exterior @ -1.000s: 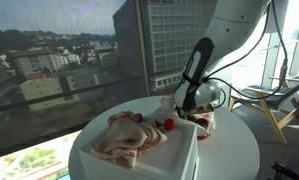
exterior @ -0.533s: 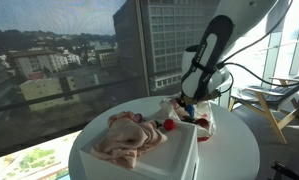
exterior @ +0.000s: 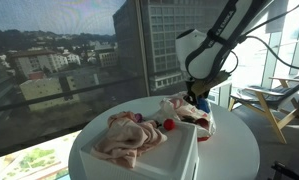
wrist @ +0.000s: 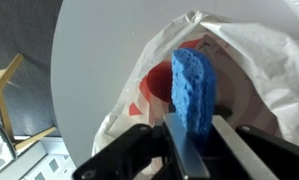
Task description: Remove the strawberry, the sponge and the beetroot plushy from the and put them on the basket
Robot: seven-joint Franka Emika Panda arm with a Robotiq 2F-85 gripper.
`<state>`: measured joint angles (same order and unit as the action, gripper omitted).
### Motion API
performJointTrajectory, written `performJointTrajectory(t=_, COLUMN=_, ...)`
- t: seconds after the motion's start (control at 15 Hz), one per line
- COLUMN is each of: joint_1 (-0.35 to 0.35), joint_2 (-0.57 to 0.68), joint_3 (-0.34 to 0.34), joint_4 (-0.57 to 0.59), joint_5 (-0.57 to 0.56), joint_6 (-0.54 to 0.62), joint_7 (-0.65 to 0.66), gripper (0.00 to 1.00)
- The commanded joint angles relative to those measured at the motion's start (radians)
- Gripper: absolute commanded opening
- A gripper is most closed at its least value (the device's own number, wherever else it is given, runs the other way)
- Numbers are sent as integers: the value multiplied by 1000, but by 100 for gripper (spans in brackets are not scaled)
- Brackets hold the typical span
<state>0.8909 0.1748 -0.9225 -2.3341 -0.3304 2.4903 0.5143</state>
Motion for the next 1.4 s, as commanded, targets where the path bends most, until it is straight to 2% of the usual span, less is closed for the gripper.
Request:
performJointTrajectory(t=0.0, joint_1=88, joint_2=-232, joint_3=-12, joint_4=-64, joint_5=-187, joint_6=-35, joint_7=3, gripper=19)
performJointTrajectory(t=0.07, joint_1=-76, joint_2=-291, joint_3=180, joint_4=-68, joint_5=-260, joint_6=-46, joint_7=25, gripper=19)
performJointTrajectory(t=0.13, joint_1=-96, joint_2=-315, joint_3=233, joint_4=-78, joint_5=-278, joint_6=-38, joint_7=11, gripper=20)
performJointTrajectory(t=0.27, joint_1=-182, joint_2=-348, joint_3=388, joint_4=-101, joint_5=-246, joint_6=-4, joint_7=-38, gripper=19)
performJointTrajectory(t=0.53, joint_1=-374, joint_2=-307, joint_3=707, joint_4=-103, joint_5=-21, joint_6=109, joint_7=-232, gripper=20)
performJointTrajectory(t=0.73, joint_1=-458, joint_2=-215, joint_3=858, joint_4=-81, joint_5=199, joint_6=226, joint_7=-453, gripper=19)
performJointTrajectory(t=0.93, joint_1=-526, joint_2=-103, joint_3=963, joint_4=-45, joint_5=320, joint_6=284, joint_7=-591, gripper=19)
performJointTrajectory(t=1.0, joint_1=-549, joint_2=-76, joint_3=992, joint_4=-37, joint_5=343, joint_6=293, joint_7=-620, gripper=45)
performJointTrajectory(t=1.13, joint_1=-589, joint_2=-44, joint_3=1039, joint_4=-21, joint_5=363, joint_6=279, joint_7=-650, gripper=53)
performJointTrajectory(t=1.33, joint_1=-641, joint_2=-56, joint_3=1104, joint_4=-19, joint_5=431, joint_6=240, joint_7=-719, gripper=75)
